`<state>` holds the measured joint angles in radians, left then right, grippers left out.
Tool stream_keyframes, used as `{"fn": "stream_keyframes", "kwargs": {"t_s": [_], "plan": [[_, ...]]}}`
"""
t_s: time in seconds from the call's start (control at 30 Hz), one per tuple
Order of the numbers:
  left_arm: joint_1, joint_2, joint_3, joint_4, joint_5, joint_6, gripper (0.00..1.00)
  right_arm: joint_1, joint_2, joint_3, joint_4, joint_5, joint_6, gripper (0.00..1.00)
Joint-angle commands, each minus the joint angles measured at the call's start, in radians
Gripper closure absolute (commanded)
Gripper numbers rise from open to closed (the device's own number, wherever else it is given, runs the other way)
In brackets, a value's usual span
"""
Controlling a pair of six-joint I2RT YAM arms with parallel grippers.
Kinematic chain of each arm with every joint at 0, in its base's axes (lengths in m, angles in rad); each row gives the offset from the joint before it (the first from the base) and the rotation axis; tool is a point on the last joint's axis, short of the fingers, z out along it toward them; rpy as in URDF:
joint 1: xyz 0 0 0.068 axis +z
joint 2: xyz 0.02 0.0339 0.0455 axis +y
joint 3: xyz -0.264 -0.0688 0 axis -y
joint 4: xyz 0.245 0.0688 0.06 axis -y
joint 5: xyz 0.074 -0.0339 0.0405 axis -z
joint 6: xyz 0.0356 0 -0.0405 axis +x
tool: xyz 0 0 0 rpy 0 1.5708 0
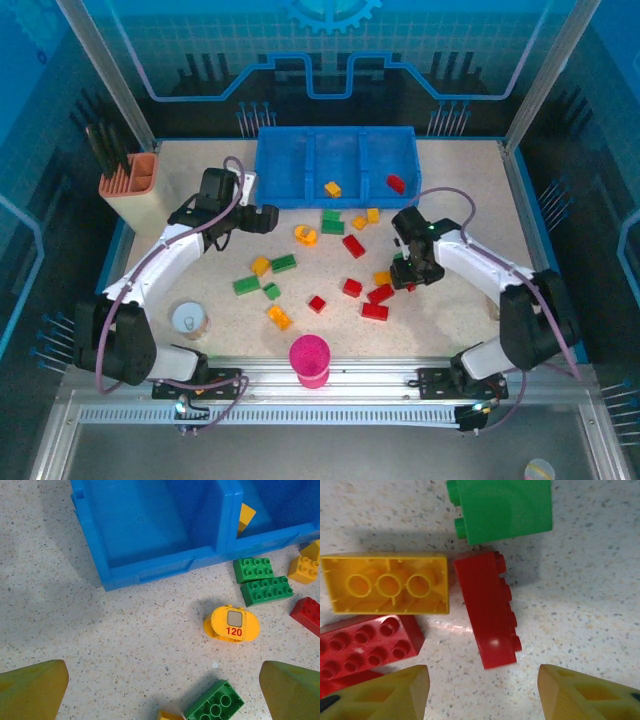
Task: Sort the legos into containers by color
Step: Pick up the lego from the middle-right of the table.
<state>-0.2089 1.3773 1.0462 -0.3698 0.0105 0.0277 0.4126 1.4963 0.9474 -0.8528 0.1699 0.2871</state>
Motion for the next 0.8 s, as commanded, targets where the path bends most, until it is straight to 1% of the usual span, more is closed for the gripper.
{"fn": "stream_keyframes", "kwargs": {"t_s": [0.0,0.1,0.2,0.3,0.4,0.47,0.53,0.67,0.77], "plan": [[-0.007,-0.014,0.026,-0.026,-0.021,0.012,0.01,-0.011,0.071,0.027,0.013,0.031,-0.015,0.4],[-0.01,-0.027,0.021,-0.025,-0.03,0.011,0.01,-0.016,0.117,0.034,0.021,0.04,-0.023,0.41],[-0.012,-0.034,0.014,-0.024,-0.044,0.012,0.01,-0.02,0.145,0.036,0.031,0.032,-0.033,0.46],[-0.012,-0.031,0.015,-0.026,-0.05,0.016,0.01,-0.022,0.173,0.037,0.043,0.027,-0.043,0.55],[-0.012,-0.029,0.018,-0.029,-0.052,0.02,0.01,-0.024,0.196,0.04,0.051,0.022,-0.051,0.67],[-0.012,-0.03,0.018,-0.029,-0.057,0.026,0.01,-0.026,0.192,0.046,0.041,0.022,-0.054,0.73],[-0.012,-0.027,0.02,-0.029,-0.06,0.029,0.01,-0.033,0.16,0.063,0.011,0.022,-0.054,0.78],[-0.012,-0.021,0.021,-0.024,-0.058,0.034,0.01,-0.078,0.04,0.157,-0.05,0.012,-0.052,0.8],[-0.012,-0.014,0.024,-0.026,-0.056,0.037,0.01,-0.12,0.033,0.296,-0.043,0.015,-0.092,0.8]]}}
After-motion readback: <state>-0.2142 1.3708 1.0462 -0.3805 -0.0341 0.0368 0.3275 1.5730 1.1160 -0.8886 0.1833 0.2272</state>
